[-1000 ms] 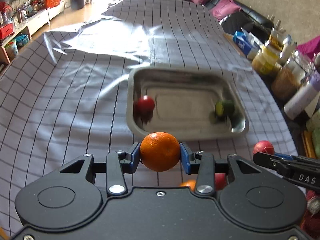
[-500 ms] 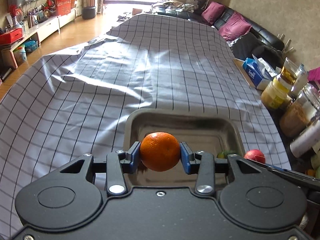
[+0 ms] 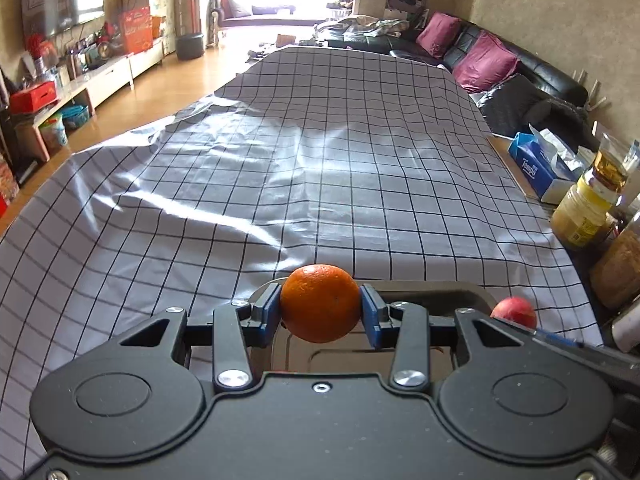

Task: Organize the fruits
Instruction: 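Lift orange and red apple and carry both over the steel tray, then lower into tray and open left tool while right tool releases apple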

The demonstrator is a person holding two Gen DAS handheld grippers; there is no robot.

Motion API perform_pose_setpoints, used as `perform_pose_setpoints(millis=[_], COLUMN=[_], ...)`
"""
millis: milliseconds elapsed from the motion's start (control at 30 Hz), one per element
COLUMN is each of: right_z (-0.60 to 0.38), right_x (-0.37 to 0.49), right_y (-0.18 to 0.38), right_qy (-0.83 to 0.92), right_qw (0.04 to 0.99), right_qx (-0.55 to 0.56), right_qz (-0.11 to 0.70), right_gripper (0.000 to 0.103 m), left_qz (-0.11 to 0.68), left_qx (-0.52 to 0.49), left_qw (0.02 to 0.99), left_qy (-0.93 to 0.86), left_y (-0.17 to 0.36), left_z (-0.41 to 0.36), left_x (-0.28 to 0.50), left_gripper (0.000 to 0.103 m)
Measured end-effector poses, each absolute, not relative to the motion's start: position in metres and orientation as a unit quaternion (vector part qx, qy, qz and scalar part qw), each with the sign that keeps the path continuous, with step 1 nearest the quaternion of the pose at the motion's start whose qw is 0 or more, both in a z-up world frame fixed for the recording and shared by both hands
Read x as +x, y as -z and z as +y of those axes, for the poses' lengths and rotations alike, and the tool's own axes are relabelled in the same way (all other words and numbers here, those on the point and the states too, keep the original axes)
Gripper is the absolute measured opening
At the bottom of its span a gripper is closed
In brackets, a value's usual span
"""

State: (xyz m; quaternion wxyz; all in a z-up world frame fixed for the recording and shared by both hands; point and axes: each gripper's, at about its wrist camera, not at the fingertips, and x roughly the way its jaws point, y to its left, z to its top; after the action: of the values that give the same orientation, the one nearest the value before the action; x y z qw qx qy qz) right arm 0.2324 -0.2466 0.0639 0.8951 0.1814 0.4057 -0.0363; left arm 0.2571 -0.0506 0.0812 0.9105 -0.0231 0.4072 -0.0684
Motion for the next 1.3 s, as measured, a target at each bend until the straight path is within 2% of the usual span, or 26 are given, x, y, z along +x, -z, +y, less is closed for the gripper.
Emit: perform_pose_setpoints(millis=[300, 1300], right_z=[-0.253, -0.243], right_x=[0.25, 0.273], right_y=[-0.06, -0.038], right_qy=[0.052, 0.062], right_qw=[0.896, 0.886], right_qx=[0.18, 0.139], right_qz=[0.403, 0.438], right_gripper=[0.038, 0.039], left_qz=[0.447, 0.444], left_qx=[-0.033, -0.02], left_qw=[0.892, 0.894], left_qy=[0.066, 0.065], left_y=[-0.056, -0.038], left_z=[-0.053, -0.048], left_x=[0.282, 0.275], left_gripper=[0.05, 0.053])
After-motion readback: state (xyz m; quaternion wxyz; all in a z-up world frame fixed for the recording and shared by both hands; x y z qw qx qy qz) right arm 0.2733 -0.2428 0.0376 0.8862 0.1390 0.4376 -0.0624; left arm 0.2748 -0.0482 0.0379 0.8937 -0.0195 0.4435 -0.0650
